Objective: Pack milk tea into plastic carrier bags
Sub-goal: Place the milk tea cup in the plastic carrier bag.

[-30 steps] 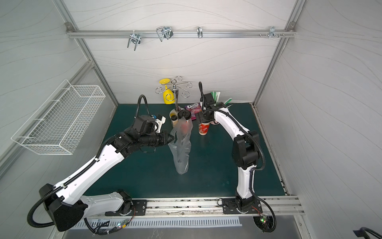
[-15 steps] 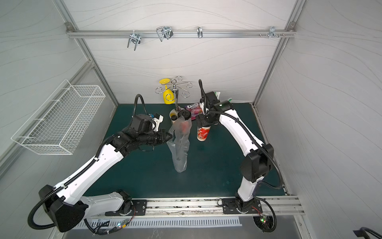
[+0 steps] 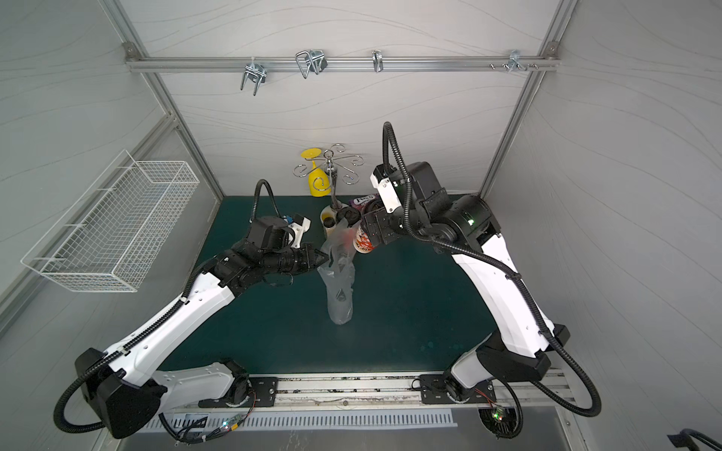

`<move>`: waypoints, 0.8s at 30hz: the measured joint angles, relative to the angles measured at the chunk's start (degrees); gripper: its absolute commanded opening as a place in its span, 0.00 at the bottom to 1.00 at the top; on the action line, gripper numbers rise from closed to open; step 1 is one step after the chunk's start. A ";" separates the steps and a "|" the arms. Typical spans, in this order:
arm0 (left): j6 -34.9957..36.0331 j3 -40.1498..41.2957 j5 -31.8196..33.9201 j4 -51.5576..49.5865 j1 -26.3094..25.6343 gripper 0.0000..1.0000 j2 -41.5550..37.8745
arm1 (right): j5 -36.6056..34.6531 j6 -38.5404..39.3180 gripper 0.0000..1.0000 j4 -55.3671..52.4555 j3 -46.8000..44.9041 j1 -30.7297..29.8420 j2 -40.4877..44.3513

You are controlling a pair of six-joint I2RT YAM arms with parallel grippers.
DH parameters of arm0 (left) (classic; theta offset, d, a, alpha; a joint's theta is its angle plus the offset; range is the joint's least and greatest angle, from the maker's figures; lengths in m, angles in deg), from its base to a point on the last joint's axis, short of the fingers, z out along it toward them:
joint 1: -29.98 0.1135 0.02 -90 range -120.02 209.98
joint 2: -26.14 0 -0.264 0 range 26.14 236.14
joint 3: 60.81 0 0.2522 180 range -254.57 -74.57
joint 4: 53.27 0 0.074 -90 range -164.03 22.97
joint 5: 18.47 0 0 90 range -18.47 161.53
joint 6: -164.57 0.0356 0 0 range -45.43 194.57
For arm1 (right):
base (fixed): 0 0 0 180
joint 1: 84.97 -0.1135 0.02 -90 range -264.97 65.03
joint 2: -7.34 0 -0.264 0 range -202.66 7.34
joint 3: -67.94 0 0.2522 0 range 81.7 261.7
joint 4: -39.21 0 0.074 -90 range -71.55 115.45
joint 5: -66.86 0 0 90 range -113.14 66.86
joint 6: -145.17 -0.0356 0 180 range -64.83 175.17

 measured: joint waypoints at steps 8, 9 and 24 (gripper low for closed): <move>-0.72 0.98 -0.83 1.62 0.02 0.00 -0.20 | 2.12 -0.02 0.79 0.68 1.95 -4.94 -0.81; -0.76 1.09 -0.83 1.62 0.02 0.00 -0.39 | 2.62 -0.07 0.79 1.22 1.36 -5.09 -0.92; -4.37 5.86 -0.85 3.67 2.47 0.00 -3.82 | 7.58 -3.10 0.78 6.34 -13.81 -6.84 -1.05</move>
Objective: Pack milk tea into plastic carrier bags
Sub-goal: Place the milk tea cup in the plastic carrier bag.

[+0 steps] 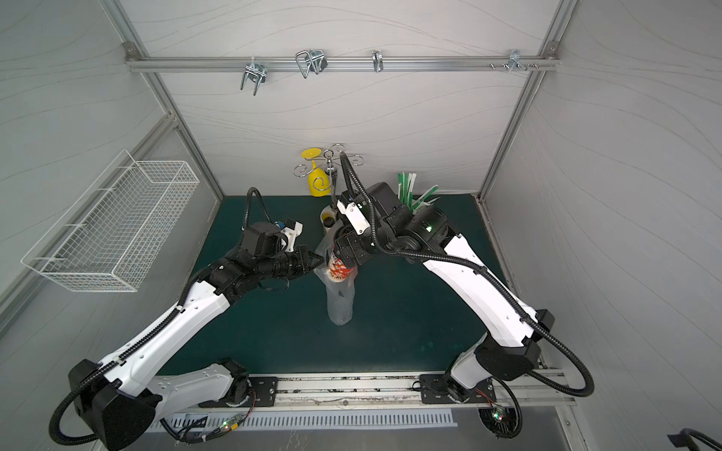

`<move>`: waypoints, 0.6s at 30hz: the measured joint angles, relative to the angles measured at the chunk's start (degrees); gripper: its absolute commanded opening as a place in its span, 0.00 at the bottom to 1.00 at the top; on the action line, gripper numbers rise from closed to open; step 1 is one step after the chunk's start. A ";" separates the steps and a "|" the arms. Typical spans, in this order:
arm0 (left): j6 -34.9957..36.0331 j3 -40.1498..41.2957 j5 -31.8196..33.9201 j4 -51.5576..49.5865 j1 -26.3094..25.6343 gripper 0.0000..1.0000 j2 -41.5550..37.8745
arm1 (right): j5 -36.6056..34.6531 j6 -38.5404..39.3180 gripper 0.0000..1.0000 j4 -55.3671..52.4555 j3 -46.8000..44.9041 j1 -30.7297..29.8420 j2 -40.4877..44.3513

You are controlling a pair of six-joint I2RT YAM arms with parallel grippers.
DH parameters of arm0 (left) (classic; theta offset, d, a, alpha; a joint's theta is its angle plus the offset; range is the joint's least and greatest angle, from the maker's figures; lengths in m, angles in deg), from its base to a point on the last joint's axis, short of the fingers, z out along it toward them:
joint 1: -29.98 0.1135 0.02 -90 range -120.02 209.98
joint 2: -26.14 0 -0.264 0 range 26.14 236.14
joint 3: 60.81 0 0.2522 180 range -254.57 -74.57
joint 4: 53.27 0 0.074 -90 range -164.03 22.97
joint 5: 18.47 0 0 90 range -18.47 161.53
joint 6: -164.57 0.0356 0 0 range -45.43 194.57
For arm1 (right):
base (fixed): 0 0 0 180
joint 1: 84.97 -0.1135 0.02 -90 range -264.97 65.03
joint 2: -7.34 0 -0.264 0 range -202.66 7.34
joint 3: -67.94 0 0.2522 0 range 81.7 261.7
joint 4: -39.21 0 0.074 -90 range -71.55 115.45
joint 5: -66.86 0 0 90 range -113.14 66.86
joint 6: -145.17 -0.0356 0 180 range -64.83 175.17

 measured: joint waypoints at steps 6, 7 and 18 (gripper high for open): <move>-0.42 0.04 -0.07 1.07 0.13 0.00 -0.11 | 0.68 -0.70 0.78 0.44 -2.36 -0.63 0.09; -0.46 0.15 -0.11 1.22 0.17 0.00 -0.20 | 0.74 -0.76 0.78 0.46 -2.64 -0.76 0.09; -1.66 2.69 -0.20 2.45 1.38 0.00 -2.27 | 1.07 -0.79 0.78 0.72 -4.90 -1.81 -0.68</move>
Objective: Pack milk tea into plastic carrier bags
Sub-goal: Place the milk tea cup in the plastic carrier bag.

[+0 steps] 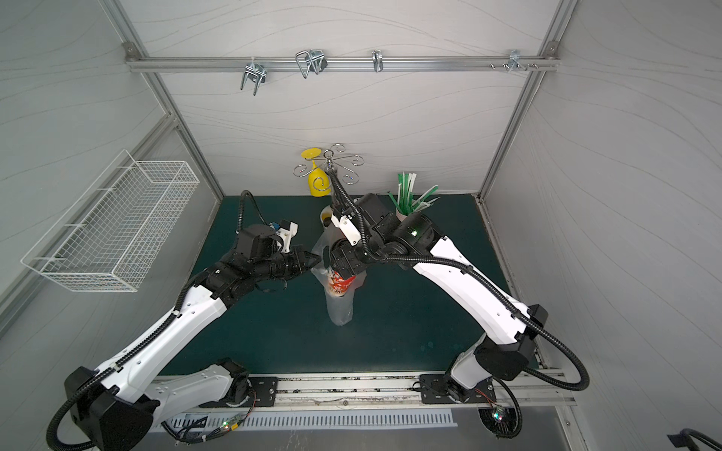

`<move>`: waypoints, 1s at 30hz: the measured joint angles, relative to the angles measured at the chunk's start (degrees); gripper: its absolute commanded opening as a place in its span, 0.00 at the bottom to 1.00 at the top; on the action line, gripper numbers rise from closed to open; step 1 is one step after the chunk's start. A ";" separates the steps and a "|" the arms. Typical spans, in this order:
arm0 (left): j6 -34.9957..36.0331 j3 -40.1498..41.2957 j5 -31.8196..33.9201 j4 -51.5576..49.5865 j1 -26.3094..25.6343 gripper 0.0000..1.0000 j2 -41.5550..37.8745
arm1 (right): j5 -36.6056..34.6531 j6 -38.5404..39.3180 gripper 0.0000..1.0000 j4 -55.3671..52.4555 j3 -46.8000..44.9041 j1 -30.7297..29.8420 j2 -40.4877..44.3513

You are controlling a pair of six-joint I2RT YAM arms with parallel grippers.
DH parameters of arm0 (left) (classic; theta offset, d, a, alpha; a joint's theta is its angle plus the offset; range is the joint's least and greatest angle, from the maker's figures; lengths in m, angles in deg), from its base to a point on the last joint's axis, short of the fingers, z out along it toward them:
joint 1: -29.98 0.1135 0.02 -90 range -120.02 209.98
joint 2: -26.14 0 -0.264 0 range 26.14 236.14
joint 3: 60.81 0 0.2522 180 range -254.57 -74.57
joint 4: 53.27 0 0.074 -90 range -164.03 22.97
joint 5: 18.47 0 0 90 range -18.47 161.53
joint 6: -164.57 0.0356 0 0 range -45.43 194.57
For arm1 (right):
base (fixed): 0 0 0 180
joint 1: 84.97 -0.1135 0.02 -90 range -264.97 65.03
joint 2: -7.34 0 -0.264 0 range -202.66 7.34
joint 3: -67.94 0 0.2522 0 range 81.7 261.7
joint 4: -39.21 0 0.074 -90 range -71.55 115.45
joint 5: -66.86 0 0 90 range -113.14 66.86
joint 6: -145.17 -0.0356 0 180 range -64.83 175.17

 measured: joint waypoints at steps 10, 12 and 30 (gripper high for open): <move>-0.76 1.46 -0.11 0.50 1.33 0.00 -1.57 | 0.11 -0.07 0.78 2.38 -3.96 -1.05 -3.43; -0.92 1.55 -0.17 0.55 1.77 0.00 -1.92 | 0.22 -0.13 0.78 3.13 -4.72 -1.05 -3.98; -1.36 3.21 -1.14 1.31 3.32 0.00 -3.39 | 0.48 -0.13 0.77 7.91 -9.79 -1.09 -9.09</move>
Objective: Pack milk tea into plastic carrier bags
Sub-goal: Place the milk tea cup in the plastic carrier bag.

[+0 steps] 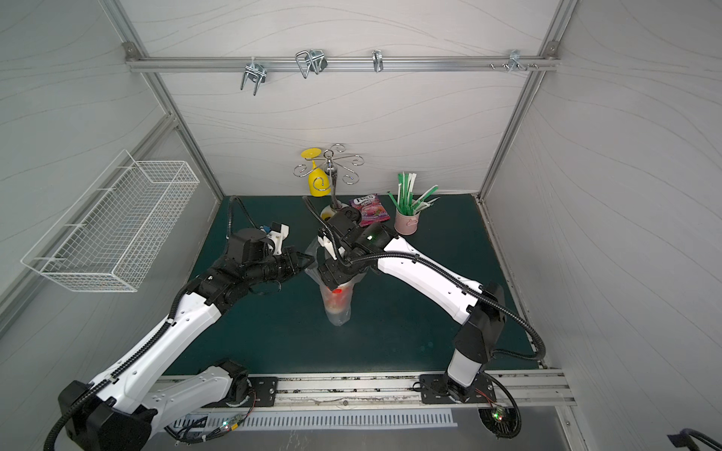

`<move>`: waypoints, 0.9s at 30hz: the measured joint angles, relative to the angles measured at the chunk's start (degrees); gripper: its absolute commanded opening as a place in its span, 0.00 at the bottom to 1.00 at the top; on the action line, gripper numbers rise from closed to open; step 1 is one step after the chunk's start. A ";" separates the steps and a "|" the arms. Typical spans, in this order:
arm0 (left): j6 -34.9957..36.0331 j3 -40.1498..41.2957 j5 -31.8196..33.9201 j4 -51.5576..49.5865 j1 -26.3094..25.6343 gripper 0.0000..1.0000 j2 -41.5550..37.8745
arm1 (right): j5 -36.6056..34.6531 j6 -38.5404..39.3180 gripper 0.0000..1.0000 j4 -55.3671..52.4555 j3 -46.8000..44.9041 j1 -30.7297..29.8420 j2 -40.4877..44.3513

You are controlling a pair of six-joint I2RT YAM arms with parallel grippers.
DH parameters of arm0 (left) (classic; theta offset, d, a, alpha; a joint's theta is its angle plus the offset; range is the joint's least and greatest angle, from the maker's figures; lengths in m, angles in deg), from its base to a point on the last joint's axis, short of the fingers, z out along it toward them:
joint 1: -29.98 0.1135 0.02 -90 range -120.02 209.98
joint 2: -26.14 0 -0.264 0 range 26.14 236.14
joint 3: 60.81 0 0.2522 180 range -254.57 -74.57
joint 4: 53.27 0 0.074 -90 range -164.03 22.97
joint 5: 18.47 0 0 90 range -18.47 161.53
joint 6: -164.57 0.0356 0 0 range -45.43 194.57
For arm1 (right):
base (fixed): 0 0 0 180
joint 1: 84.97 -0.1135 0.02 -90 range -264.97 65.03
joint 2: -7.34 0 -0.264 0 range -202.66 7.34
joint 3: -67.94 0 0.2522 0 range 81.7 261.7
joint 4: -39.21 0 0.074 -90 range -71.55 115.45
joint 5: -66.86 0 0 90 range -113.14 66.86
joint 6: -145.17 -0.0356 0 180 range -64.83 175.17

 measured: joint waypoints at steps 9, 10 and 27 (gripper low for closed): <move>0.02 0.26 -0.11 -0.04 0.24 0.00 -0.04 | 0.00 -0.09 0.77 3.45 -4.00 0.00 -0.63; 0.02 0.28 -0.11 -0.04 0.24 0.00 -0.04 | 0.00 -0.09 0.77 4.07 -4.66 0.00 -0.66; 0.02 0.81 -0.15 -0.11 0.57 0.00 -0.66 | -2.47 0.76 0.92 14.84 -12.83 -1.27 -0.63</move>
